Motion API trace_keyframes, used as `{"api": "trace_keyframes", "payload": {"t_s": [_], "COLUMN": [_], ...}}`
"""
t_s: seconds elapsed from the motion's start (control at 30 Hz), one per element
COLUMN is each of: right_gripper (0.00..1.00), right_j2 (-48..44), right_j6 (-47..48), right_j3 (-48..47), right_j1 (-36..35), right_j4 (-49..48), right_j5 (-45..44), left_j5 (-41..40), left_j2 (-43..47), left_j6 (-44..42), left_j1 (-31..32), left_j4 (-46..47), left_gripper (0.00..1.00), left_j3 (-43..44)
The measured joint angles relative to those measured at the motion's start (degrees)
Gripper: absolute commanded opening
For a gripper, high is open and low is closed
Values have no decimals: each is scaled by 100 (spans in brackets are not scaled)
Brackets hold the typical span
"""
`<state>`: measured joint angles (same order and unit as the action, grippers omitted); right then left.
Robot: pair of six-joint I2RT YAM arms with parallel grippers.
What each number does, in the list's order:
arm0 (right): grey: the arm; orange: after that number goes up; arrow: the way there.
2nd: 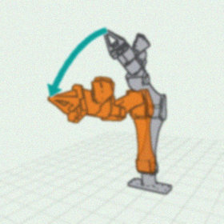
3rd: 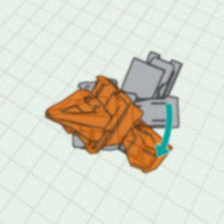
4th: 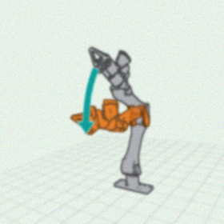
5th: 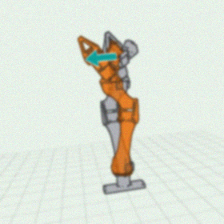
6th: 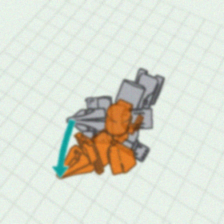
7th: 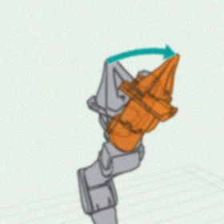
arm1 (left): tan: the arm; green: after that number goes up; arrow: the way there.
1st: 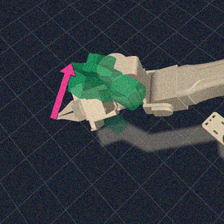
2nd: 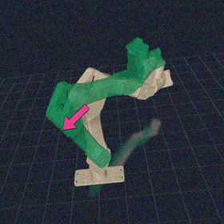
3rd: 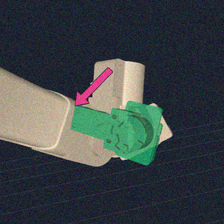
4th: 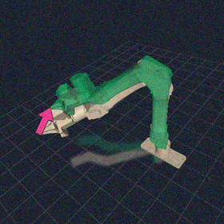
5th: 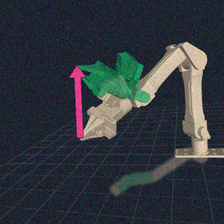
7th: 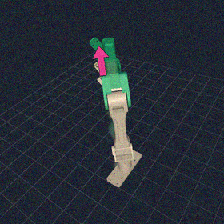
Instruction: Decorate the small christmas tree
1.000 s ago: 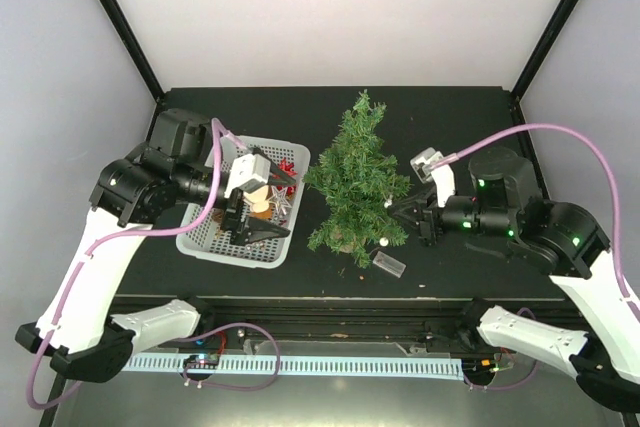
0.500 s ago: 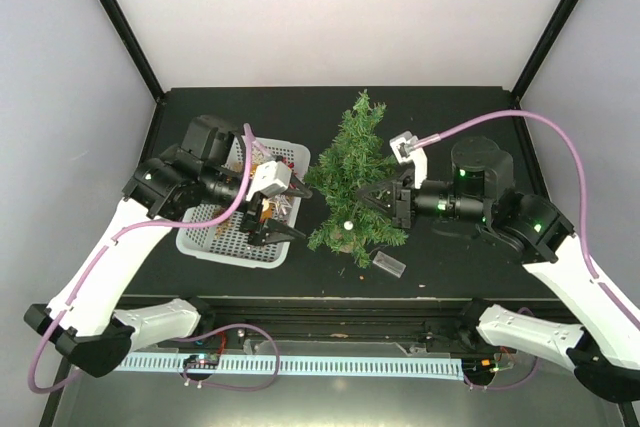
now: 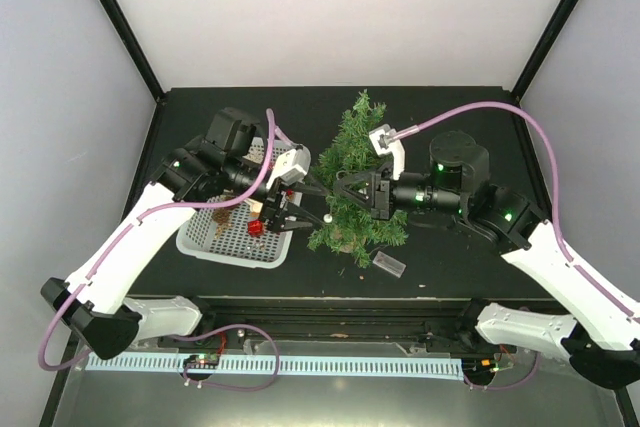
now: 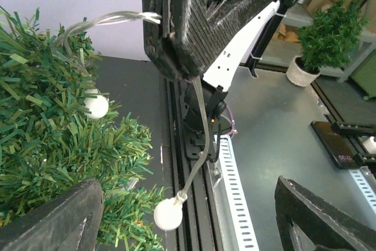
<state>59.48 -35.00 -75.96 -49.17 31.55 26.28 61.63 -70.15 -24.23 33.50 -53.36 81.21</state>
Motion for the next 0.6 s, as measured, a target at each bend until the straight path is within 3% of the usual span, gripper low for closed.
{"api": "trace_keyframes", "payload": {"t_s": [0.13, 0.27, 0.47, 0.6], "right_gripper": [1, 1, 1, 1], "right_j2": [52, 72, 92, 129], "right_j6": [-39, -103, -138, -155], "right_j3": [37, 90, 162, 179], "right_j1": [-31, -46, -63, -63], "right_j4": [-184, -319, -433, -522], "right_j5": [0, -4, -4, -4], "left_j5": [74, 175, 284, 321], "left_j2": [-87, -149, -199, -251], "left_j6": [74, 131, 166, 149], "left_j1": [44, 76, 140, 179], "left_j4": [66, 94, 120, 116], "left_gripper": [74, 59, 16, 2], "left_j3": [11, 48, 111, 120]}}
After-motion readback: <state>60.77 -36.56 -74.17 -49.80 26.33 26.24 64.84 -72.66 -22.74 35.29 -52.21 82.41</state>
